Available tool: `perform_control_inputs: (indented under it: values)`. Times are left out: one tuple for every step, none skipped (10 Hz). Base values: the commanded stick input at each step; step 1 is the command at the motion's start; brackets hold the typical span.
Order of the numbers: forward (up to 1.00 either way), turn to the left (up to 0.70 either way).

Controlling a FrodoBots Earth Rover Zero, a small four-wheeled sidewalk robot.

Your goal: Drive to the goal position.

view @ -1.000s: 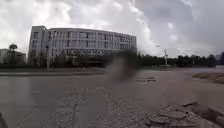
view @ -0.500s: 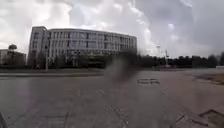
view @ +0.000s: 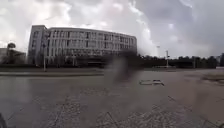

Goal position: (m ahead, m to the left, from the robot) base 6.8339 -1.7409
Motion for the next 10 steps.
perform_control_inputs:
  values:
    - [0.7, -0.23]
    - [0.7, -0.08]
    - [0.7, 0.0]
    - [0.7, 0.0]
    - [0.7, 0.0]
    - [0.7, 0.0]
    - [0.7, 0.0]
    - [0.7, 0.0]
    - [0.7, 0.0]
    - [0.7, 0.0]
